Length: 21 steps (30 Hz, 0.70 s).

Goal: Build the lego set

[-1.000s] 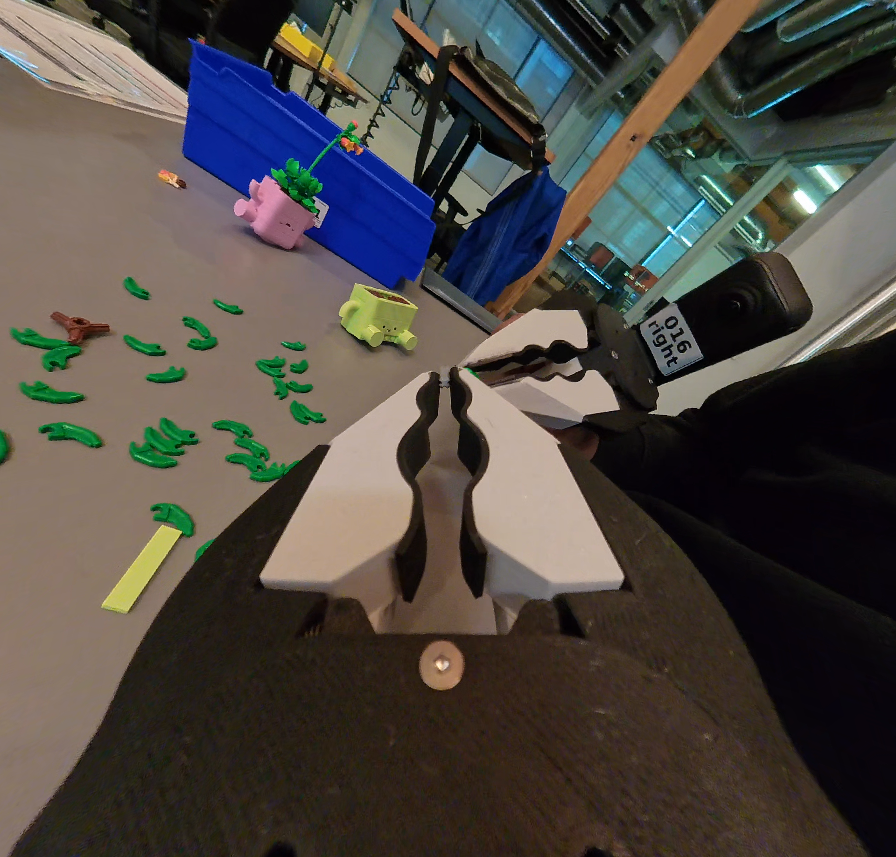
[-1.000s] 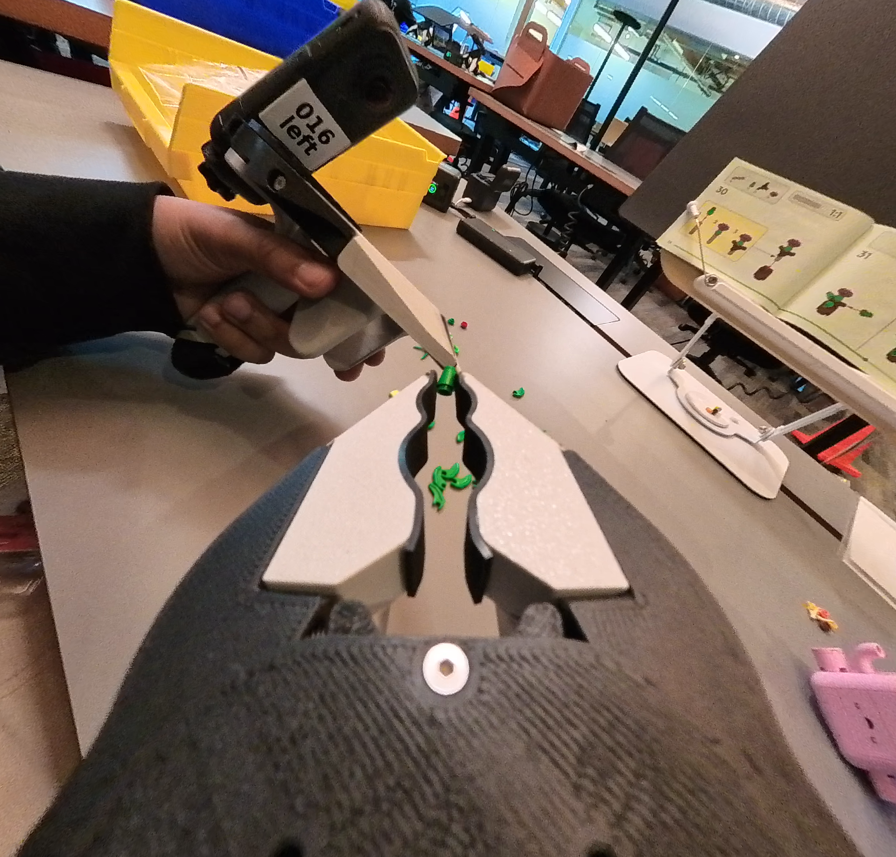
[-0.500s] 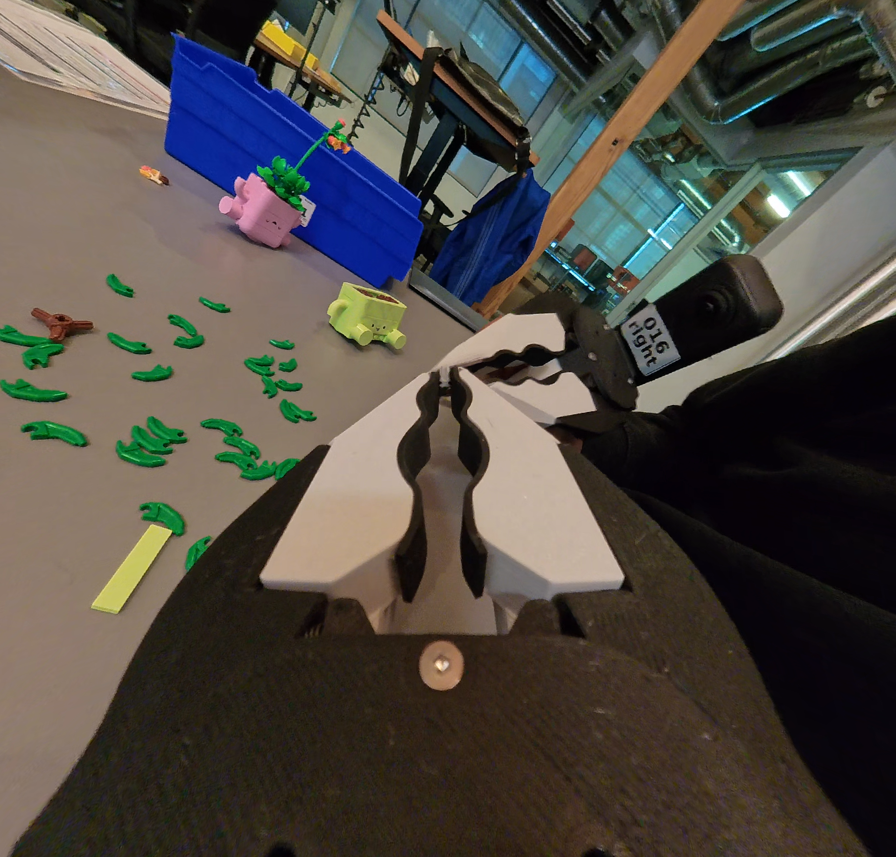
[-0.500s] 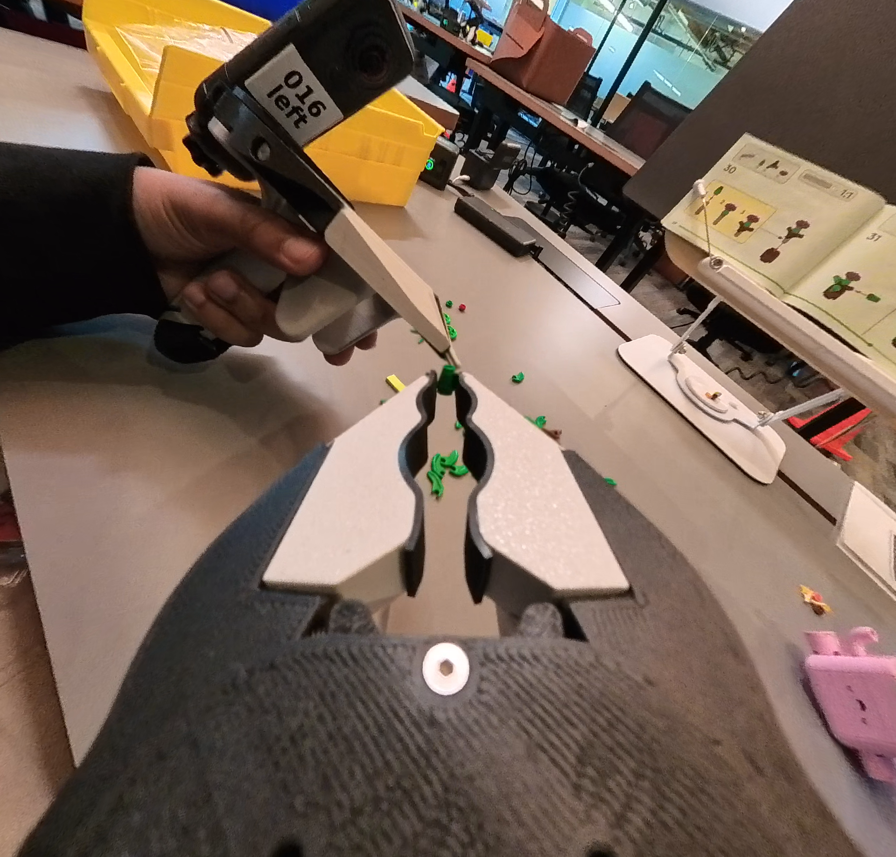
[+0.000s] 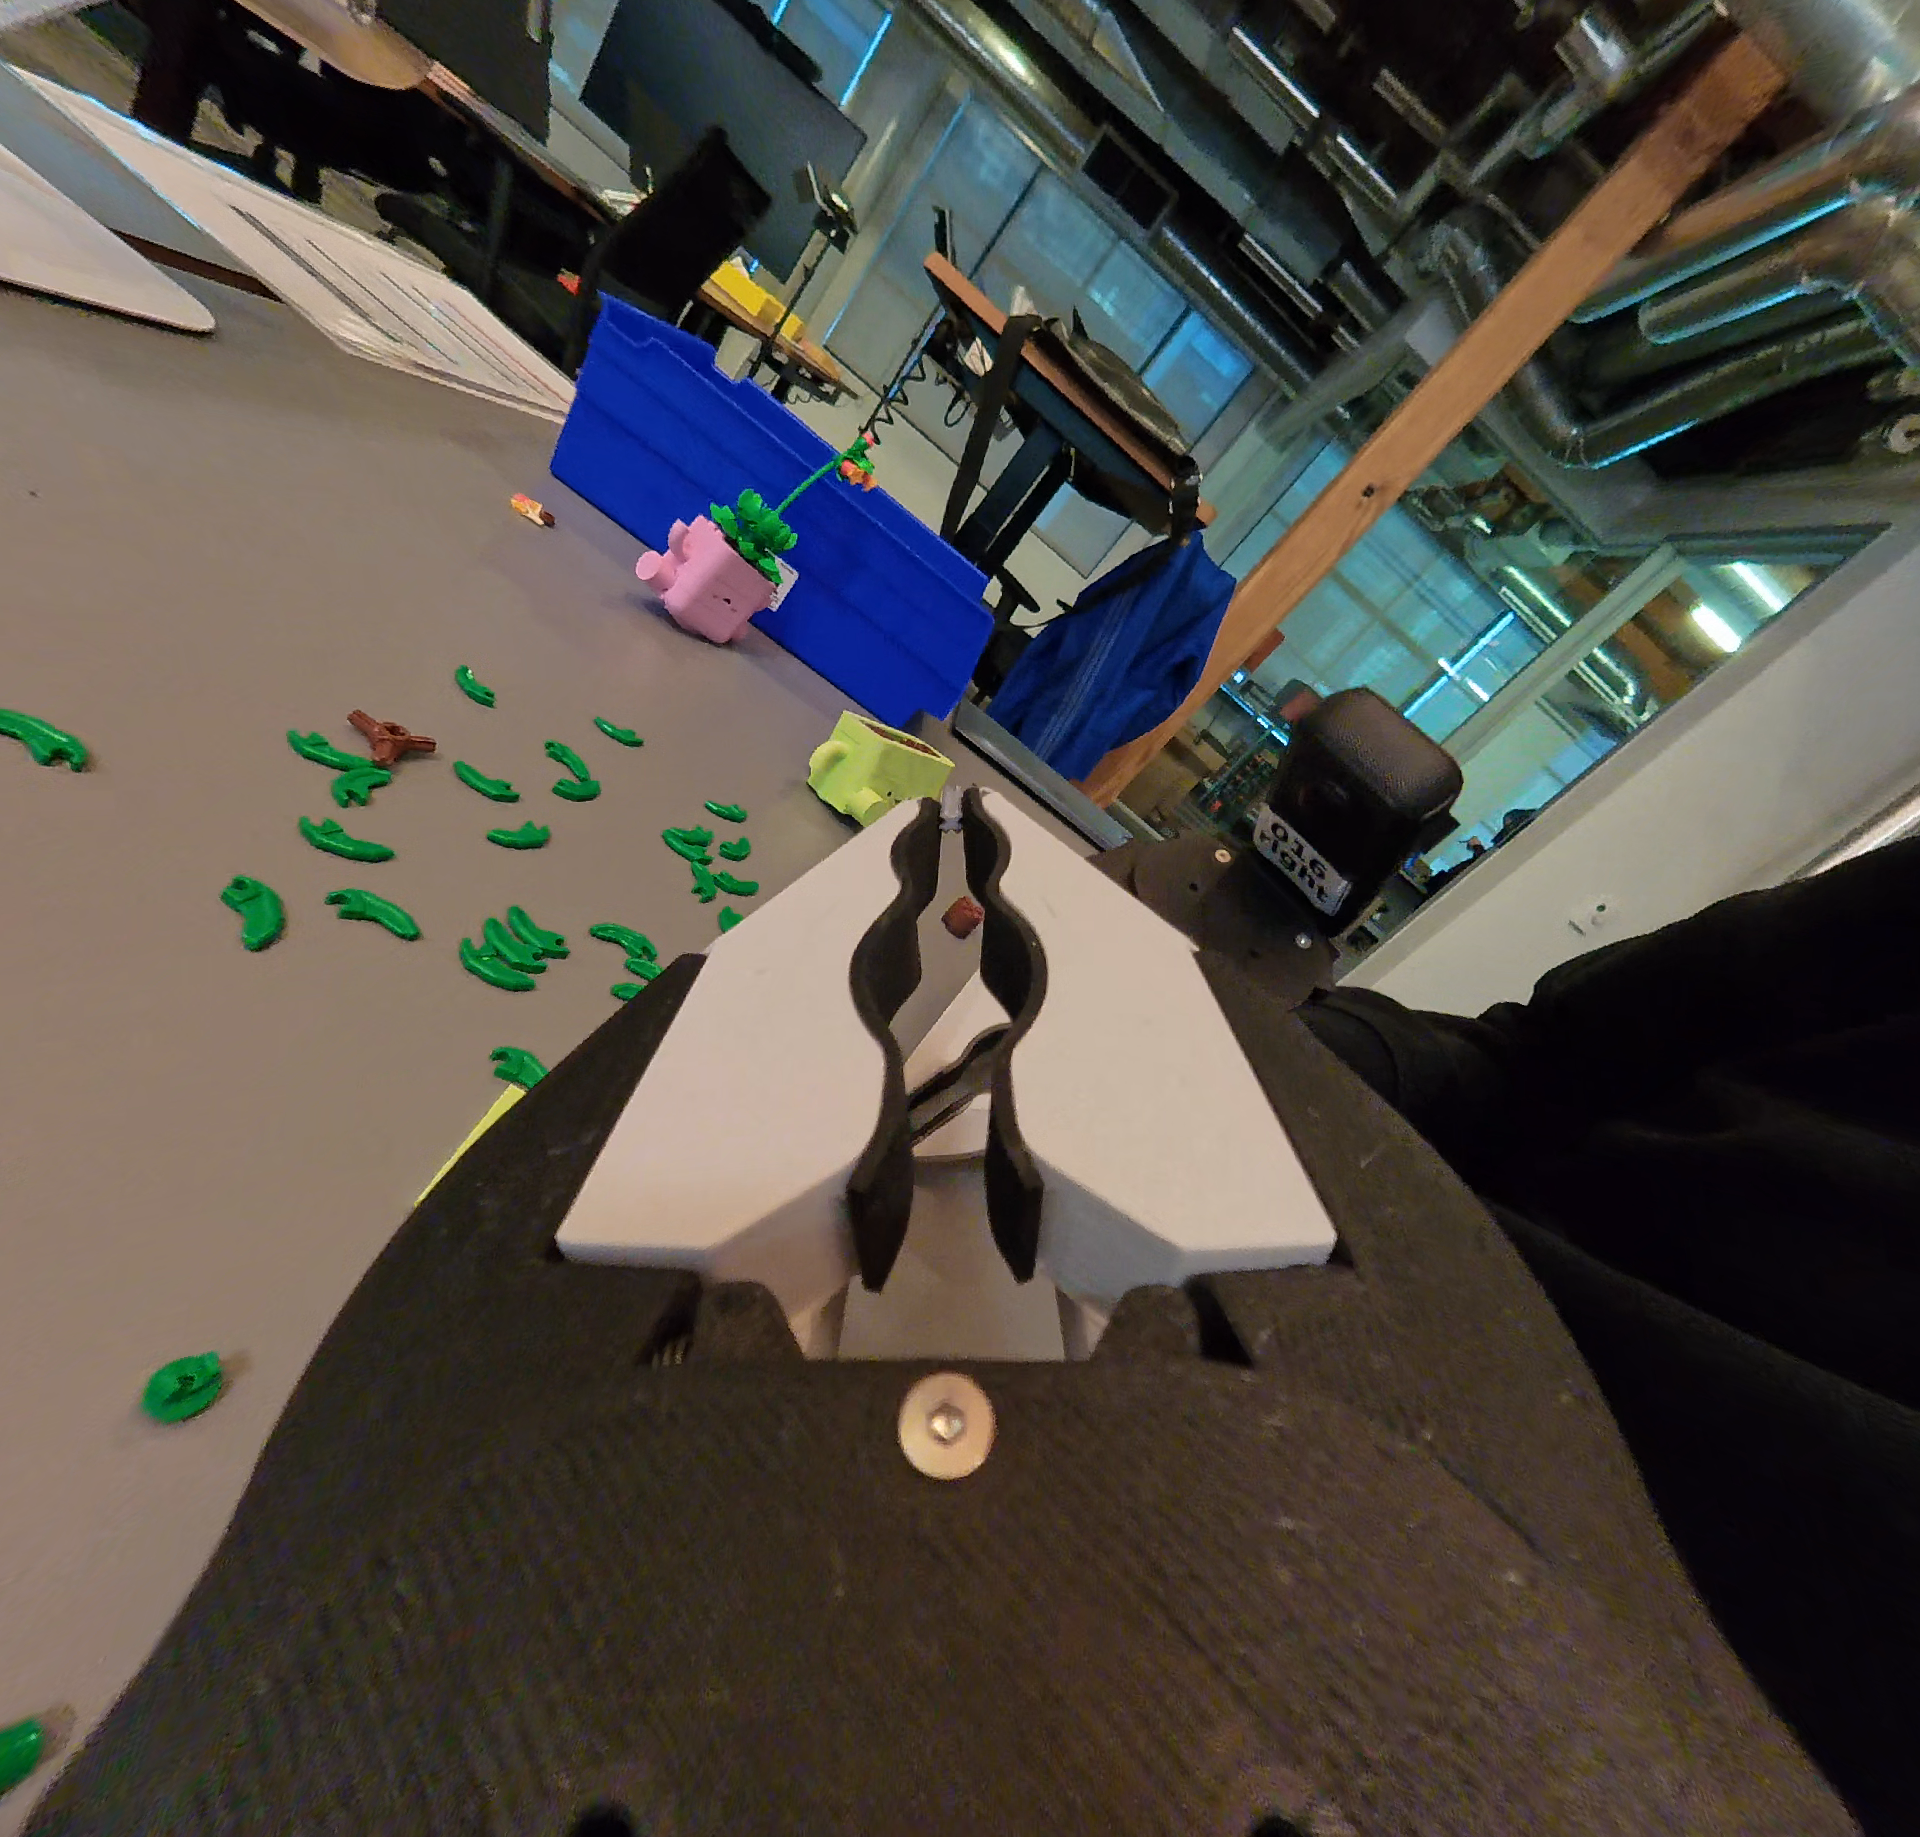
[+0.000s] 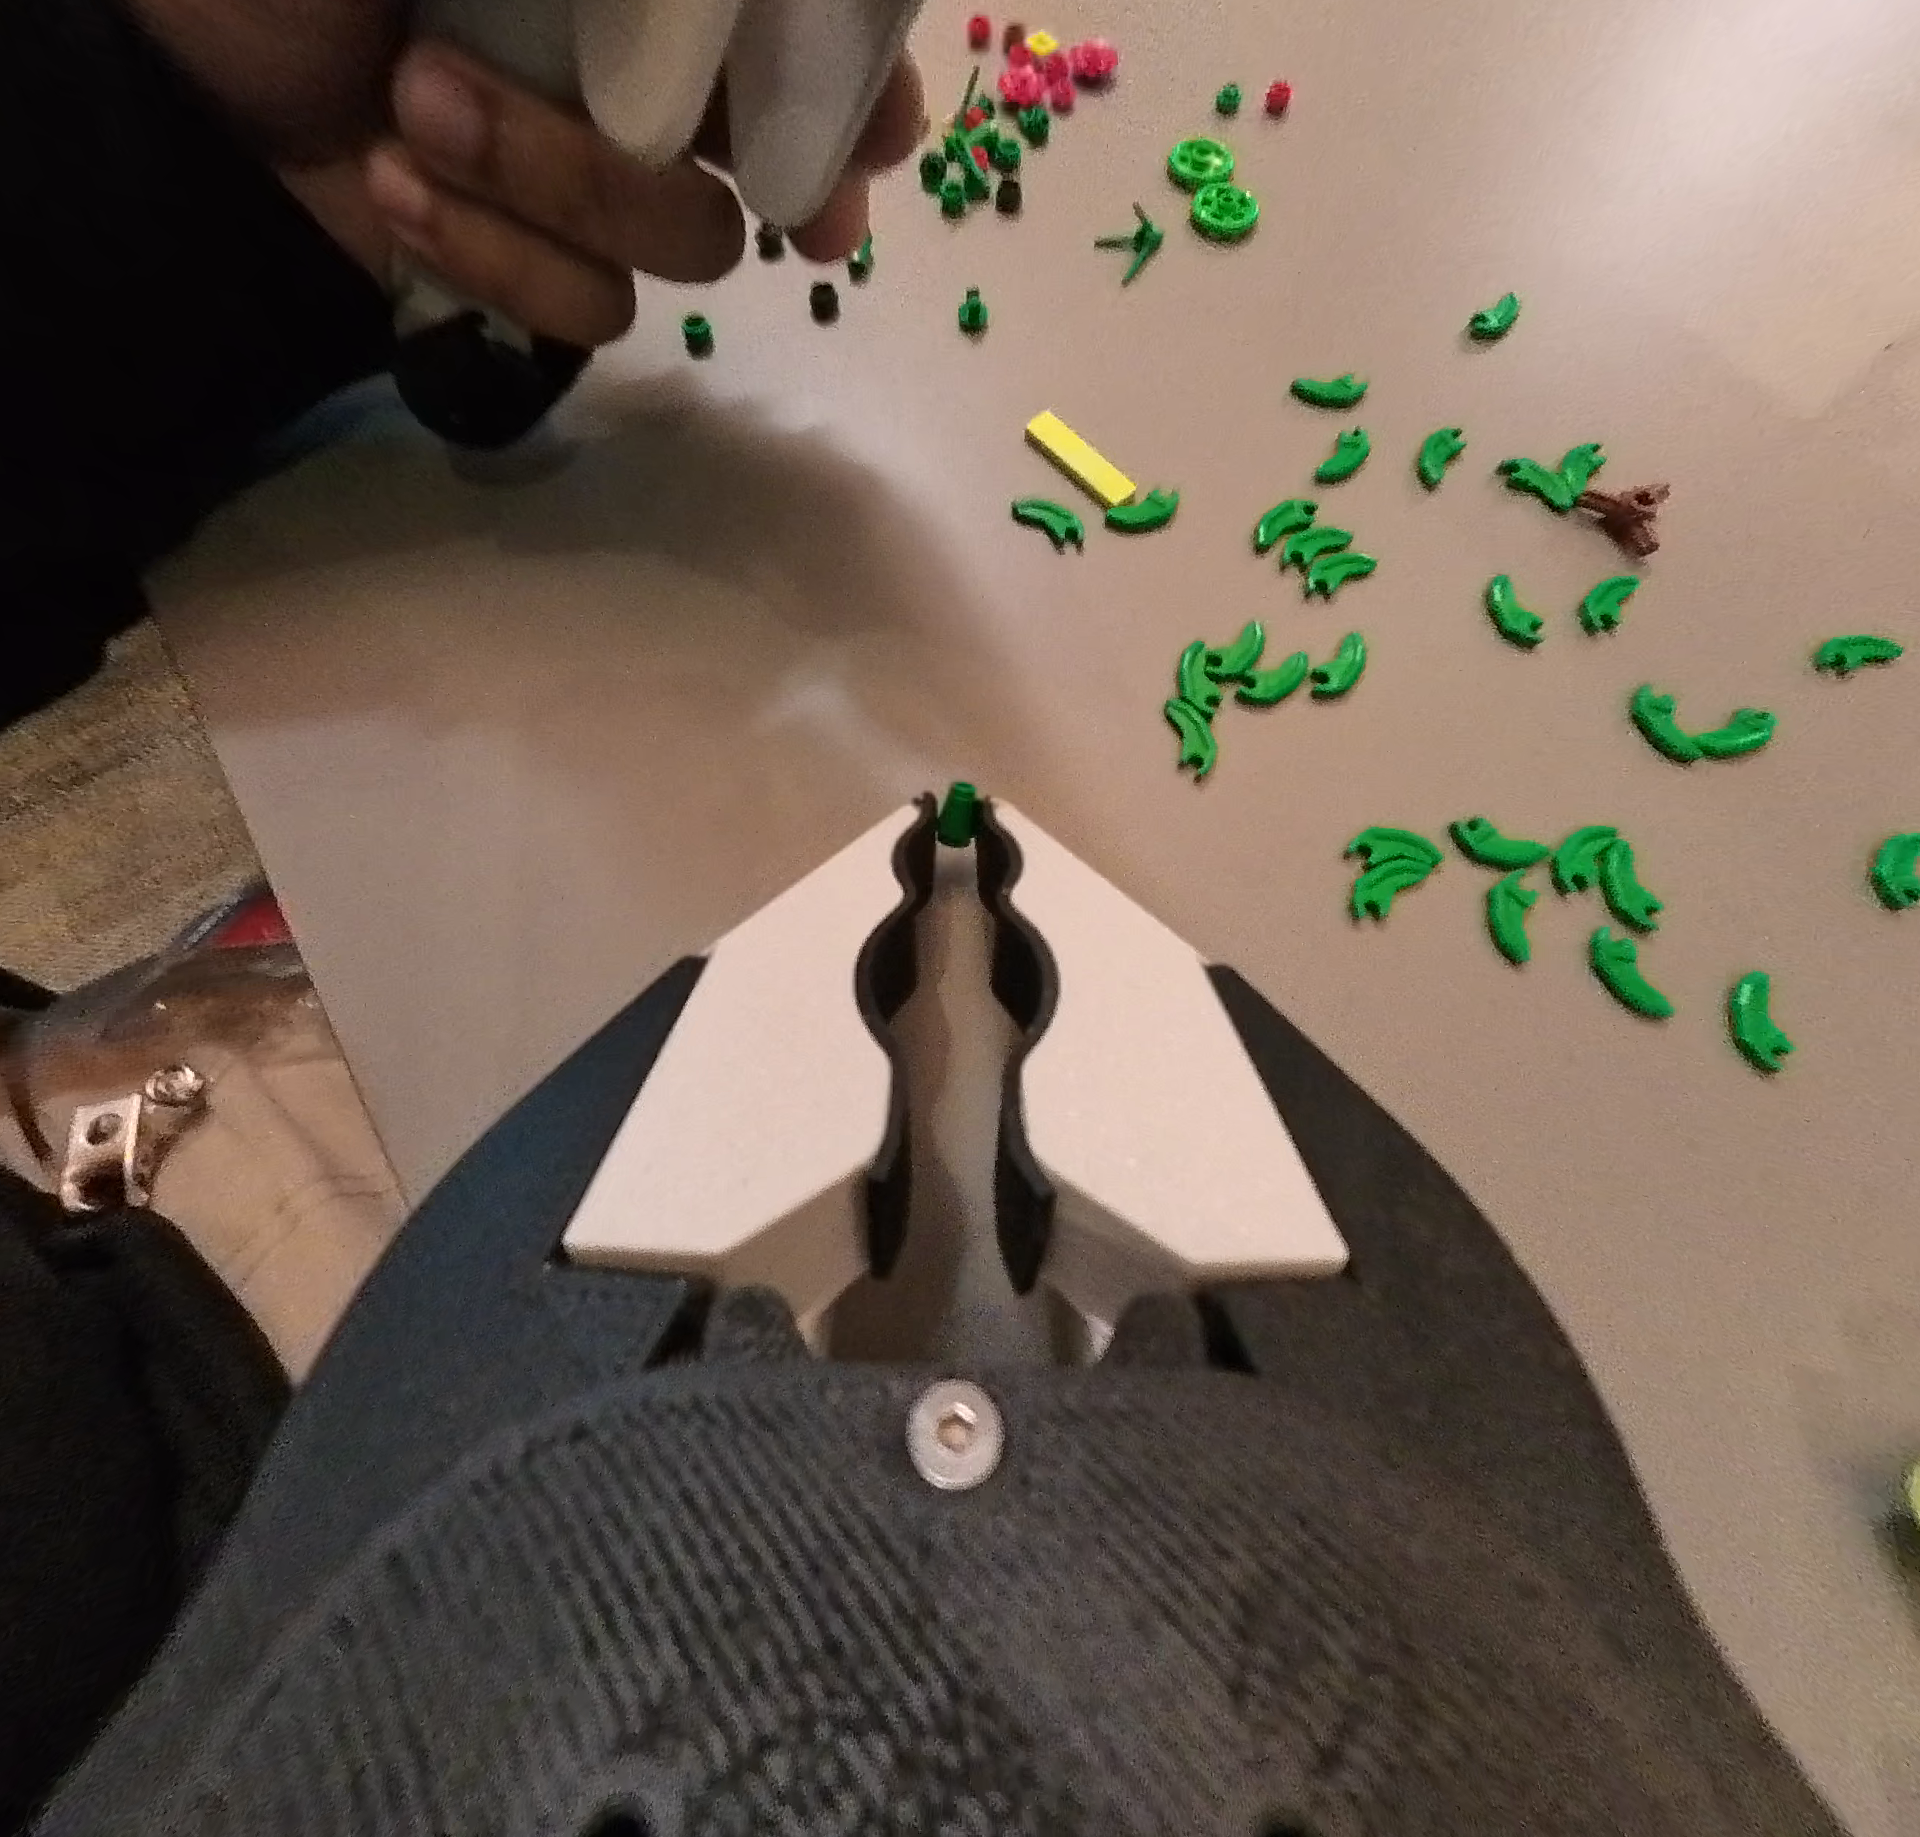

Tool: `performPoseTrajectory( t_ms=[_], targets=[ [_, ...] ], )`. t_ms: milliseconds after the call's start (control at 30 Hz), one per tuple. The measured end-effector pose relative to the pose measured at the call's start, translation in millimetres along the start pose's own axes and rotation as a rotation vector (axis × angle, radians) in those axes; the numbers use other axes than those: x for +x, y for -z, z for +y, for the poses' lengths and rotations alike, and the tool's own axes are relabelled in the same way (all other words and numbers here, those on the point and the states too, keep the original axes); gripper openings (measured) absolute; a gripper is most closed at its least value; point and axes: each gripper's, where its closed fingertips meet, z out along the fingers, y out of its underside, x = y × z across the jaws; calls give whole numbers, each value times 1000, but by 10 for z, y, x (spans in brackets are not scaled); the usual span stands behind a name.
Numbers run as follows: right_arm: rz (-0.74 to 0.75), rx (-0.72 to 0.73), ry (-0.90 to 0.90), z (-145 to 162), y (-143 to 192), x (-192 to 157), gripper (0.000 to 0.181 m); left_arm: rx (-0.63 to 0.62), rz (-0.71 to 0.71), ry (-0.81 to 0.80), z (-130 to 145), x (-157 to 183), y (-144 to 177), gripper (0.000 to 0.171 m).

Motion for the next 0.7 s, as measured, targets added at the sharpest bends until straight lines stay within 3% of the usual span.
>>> performPoseTrajectory(
  t_ms=[467, 700],
  targets=[
    [17, -58, -14, 189, 94, 3, 6, -5, 1, -1, 11, -4, -14, 1],
    [-9, -32, -14, 152, 132, -6, 25, -4, -5, -3, 12, -11, -23, 1]
  ],
)
